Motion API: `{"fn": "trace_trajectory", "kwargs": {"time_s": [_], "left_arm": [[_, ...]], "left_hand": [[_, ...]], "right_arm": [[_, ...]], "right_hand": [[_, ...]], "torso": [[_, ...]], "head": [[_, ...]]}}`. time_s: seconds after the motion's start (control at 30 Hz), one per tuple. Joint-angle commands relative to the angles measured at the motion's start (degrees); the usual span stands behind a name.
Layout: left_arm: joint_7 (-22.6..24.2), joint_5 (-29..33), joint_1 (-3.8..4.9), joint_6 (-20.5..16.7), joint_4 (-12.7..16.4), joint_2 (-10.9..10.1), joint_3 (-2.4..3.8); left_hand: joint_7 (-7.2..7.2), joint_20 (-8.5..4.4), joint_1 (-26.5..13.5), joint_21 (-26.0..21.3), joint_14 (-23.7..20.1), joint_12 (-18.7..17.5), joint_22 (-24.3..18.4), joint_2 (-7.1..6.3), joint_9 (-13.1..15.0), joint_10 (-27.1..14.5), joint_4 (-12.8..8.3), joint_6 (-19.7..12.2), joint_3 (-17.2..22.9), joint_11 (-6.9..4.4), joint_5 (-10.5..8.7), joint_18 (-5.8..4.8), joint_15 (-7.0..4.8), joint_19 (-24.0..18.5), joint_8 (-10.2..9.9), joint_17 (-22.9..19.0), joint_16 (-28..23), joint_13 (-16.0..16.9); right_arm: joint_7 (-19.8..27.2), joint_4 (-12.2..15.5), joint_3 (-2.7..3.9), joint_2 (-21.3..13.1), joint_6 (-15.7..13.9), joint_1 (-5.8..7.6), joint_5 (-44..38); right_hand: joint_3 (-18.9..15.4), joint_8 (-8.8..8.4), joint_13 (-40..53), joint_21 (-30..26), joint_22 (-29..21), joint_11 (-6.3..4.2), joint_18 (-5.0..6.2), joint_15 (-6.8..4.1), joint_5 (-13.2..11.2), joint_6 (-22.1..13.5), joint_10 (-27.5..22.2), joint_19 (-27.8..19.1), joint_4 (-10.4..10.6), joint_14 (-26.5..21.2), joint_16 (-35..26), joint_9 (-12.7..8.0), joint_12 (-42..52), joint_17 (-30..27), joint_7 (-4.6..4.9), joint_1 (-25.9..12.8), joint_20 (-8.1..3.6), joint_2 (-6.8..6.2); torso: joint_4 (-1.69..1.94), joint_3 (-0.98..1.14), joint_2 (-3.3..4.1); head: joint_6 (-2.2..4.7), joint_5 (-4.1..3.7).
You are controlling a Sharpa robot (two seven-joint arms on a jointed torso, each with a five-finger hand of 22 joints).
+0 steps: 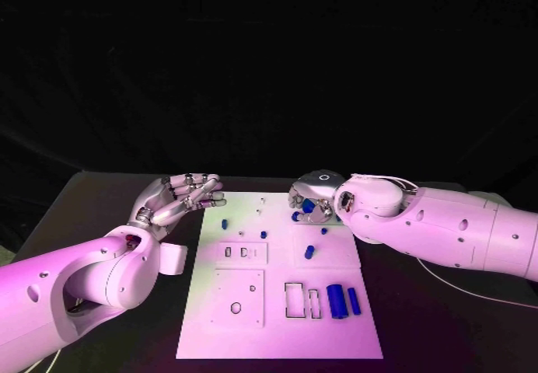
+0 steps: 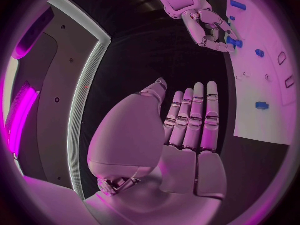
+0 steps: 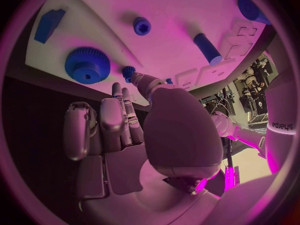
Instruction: Assemble the parts on the task board
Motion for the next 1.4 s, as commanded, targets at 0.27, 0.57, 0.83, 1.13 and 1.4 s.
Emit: {"fn": "trace_trajectory", "kwargs": {"time_s": [0.27, 0.57, 0.83, 1.13, 1.4], "left_arm": [[-0.7, 0.4, 0.10, 1.3, -0.1, 0.1, 0.04], [-1.0, 0.5, 0.10, 1.1, -0.3, 0.1, 0.04], [-1.2, 0.5, 0.10, 1.1, -0.3, 0.1, 0.04], [-1.5, 0.5, 0.10, 1.2, -0.4, 0.1, 0.03], [-1.6, 0.6, 0.10, 1.3, -0.5, 0.3, 0.03]], "left_hand": [[0.83, 0.01, -0.6, -0.2, 0.3, -0.5, -0.1, -0.25, -0.1, 0.0, 0.5, -0.1, -0.1, 0.40, 0.17, 0.33, 0.16, 0.5, -0.3, 0.1, -0.5, -0.1], [0.85, 0.02, -0.6, -0.2, 0.3, -0.6, -0.1, -0.23, -0.1, 0.0, 0.5, -0.1, -0.1, 0.42, 0.18, 0.33, 0.17, 0.5, -0.4, 0.1, -0.5, -0.1], [0.91, 0.03, -0.6, -0.2, 0.3, -0.7, -0.2, -0.10, -0.2, -0.1, 0.6, -0.2, 0.0, 0.47, 0.18, 0.33, 0.20, 0.5, -0.4, 0.2, -0.5, -0.1], [0.94, 0.04, -0.6, -0.2, 0.3, -0.7, -0.2, -0.07, -0.2, -0.1, 0.6, -0.2, 0.0, 0.49, 0.17, 0.33, 0.22, 0.5, -0.5, 0.2, -0.6, -0.1], [0.93, 0.05, -0.6, -0.3, 0.3, -0.8, -0.2, -0.05, -0.2, -0.2, 0.6, -0.3, 0.1, 0.51, 0.18, 0.33, 0.24, 0.5, -0.5, 0.2, -0.6, -0.1]], "right_arm": [[0.3, -0.5, -0.04, 0.5, 2.5, -0.37, -0.1], [0.5, -0.6, -0.05, 0.5, 2.4, -0.51, 0.2], [0.9, -0.5, -0.05, 0.5, -1.6, -0.55, 1.0], [0.7, 1.3, 0.04, -0.4, -6.8, -0.44, 1.9], [1.6, -0.3, 0.18, 1.5, -11.1, 0.28, 3.9]], "right_hand": [[1.2, 0.67, 0.0, 1.5, 2.1, -0.25, -1.22, 0.01, 0.5, 1.0, 1.0, 0.9, 0.0, 0.9, 1.8, 0.5, 0.1, 1.5, -0.27, 0.4, -0.02, 0.70], [2.3, 1.68, 0.1, 3.3, 4.9, -0.89, -1.69, -0.52, 0.6, 2.3, 3.0, 2.0, -0.3, 1.2, 3.8, 1.5, 0.3, 3.3, -0.92, 0.4, -0.20, 1.53], [4.7, 3.58, 0.4, 5.4, 8.5, -1.93, -2.32, -1.43, -1.9, 4.0, 5.9, 3.5, -1.6, 1.6, 6.6, 3.5, 0.6, 5.9, -1.90, 1.1, -0.73, 3.96], [5.2, 4.28, 0.6, 6.0, 9.5, -2.09, -2.52, -1.58, -1.9, 4.0, 6.5, 4.0, -2.6, 1.7, 7.3, 4.4, 0.4, 6.5, -1.96, 1.3, -0.90, 4.32], [5.7, 4.60, 0.7, 6.3, 10.0, -1.89, -2.62, -1.45, -0.2, 3.4, 6.4, 4.2, -3.5, 1.7, 8.0, 5.2, 0.0, 7.0, -1.65, 1.1, -0.86, 4.25]], "torso": [[0.11, -0.05, 0.35], [0.17, -0.06, 0.37], [0.21, -0.10, 0.45], [0.26, -0.19, 0.45], [0.46, -0.15, 0.57]], "head": [[-0.11, 0.07], [-0.41, -0.02], [-0.41, -0.04], [0.07, -0.03], [0.34, -0.37]]}}
